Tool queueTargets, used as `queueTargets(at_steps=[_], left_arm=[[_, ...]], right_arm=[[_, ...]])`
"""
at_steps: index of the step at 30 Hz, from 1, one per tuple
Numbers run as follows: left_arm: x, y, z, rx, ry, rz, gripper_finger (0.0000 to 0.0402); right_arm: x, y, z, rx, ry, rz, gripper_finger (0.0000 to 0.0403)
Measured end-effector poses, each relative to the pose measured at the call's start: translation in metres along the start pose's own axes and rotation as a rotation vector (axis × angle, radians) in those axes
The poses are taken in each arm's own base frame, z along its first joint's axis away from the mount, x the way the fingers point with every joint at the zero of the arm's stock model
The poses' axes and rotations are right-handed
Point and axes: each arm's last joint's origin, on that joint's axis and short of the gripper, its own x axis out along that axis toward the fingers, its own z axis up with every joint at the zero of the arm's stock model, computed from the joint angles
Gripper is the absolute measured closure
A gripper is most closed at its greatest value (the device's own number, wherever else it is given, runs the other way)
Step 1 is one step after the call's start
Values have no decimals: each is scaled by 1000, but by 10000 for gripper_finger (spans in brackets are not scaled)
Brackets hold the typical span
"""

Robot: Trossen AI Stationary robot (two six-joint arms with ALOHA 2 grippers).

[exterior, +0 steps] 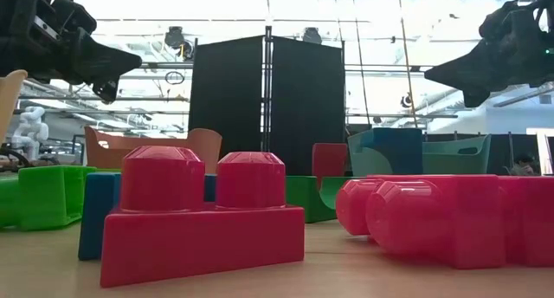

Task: Sort blocks by size
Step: Put the green arch block into the blue bin

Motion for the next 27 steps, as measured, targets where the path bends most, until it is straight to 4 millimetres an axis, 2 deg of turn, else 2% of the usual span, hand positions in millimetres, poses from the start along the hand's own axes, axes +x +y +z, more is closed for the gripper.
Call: queueTargets(at_steps=[17,23,27], left_arm=[[0,0,0,10,0,0,402],[0,0,0,125,0,0,402],[0,0,0,137,0,1,402]], right_arm=[[0,0,0,1,-1,0,403],[0,0,0,-6,-1,0,403],[0,0,0,-7,-1,0,403]])
